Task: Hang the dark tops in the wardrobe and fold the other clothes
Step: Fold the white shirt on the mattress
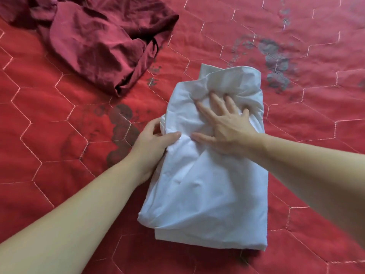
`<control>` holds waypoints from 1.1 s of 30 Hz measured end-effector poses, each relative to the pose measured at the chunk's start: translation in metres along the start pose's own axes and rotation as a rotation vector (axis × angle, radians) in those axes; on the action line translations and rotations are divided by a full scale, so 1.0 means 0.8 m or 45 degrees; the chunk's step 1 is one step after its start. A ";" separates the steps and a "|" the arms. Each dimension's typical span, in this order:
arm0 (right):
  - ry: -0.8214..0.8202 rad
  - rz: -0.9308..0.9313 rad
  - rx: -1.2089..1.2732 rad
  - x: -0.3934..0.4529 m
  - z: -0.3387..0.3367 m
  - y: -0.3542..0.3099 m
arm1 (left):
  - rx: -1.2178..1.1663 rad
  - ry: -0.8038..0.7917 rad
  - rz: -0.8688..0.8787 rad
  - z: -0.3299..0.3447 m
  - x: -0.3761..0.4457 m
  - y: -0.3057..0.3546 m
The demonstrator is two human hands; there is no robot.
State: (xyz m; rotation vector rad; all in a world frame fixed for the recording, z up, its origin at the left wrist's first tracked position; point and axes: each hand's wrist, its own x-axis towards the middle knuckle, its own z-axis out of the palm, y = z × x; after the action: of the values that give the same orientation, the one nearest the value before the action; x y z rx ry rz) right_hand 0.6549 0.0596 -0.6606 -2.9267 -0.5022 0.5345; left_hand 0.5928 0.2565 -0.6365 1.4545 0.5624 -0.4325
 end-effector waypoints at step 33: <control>0.038 0.946 1.671 -0.299 0.079 -0.002 | 0.179 0.045 -0.519 0.007 -0.175 -0.110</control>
State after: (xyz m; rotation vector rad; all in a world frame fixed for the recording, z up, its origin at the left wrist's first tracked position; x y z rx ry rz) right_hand 0.4206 -0.0169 -0.6426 -1.7105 0.7329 0.5547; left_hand 0.4297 0.2355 -0.6229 1.4834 0.8771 -0.7805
